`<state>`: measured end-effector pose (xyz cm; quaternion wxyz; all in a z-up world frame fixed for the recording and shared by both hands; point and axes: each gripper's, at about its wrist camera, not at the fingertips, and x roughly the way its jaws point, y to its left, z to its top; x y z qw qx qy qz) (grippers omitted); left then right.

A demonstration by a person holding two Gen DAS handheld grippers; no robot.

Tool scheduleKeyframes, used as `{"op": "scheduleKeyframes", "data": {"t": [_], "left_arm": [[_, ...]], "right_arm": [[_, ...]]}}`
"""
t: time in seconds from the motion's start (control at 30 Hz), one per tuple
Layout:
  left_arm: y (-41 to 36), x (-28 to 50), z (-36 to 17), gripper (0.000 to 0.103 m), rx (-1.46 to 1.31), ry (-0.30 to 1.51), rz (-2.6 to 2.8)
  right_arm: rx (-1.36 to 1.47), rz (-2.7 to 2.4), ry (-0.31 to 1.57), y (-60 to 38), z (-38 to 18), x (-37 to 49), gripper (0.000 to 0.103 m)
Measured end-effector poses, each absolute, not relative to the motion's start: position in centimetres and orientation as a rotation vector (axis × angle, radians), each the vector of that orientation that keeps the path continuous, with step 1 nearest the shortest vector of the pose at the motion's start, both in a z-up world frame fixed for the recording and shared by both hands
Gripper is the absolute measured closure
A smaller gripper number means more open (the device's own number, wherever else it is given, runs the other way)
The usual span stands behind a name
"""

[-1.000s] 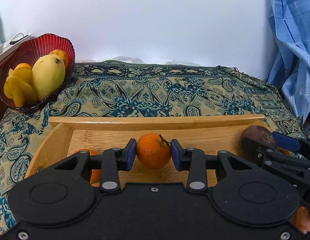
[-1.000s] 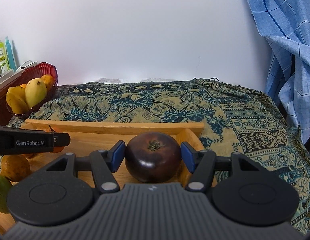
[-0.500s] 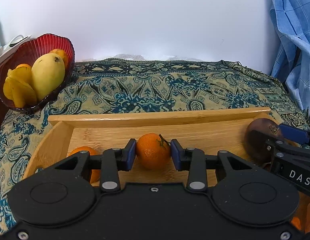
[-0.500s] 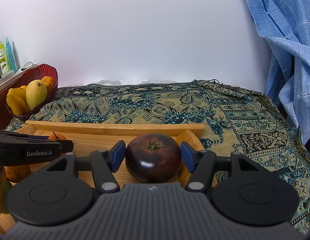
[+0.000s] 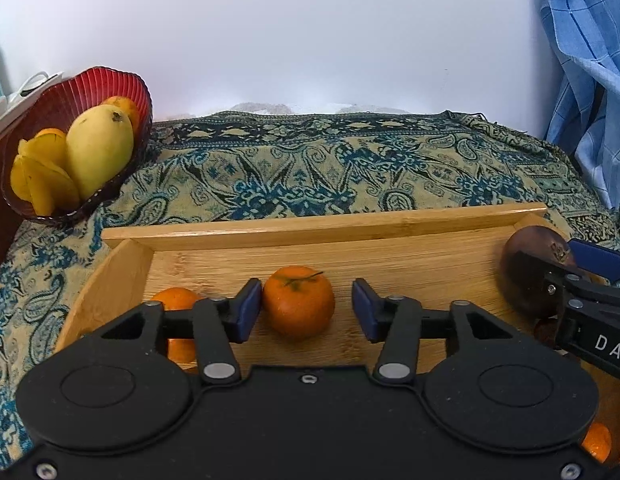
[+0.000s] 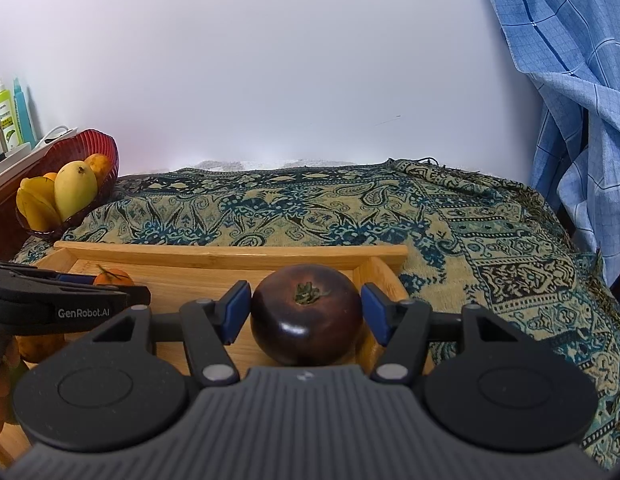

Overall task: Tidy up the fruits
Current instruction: 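Set the mandarin on the tray with the left tool while the right tool places the purple fruit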

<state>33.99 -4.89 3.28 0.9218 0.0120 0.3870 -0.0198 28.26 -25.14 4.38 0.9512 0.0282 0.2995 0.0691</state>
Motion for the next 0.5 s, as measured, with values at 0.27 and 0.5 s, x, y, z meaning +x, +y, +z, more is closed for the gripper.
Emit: {"op": "scheduleKeyframes", "data": {"t": [0.27, 0.5], "left_arm": [[-4.6, 33.1, 3.5, 0.031, 0.034, 0.793, -0.041], [-4.4, 31.3, 4.0, 0.020, 0.025, 0.775, -0.066]], "right_arm": [[0.021, 0.150, 0.590, -24.9, 4.6, 27.1, 0.029], [0.004, 0.163, 0.578, -24.5, 4.8, 25.8, 0.025]]}}
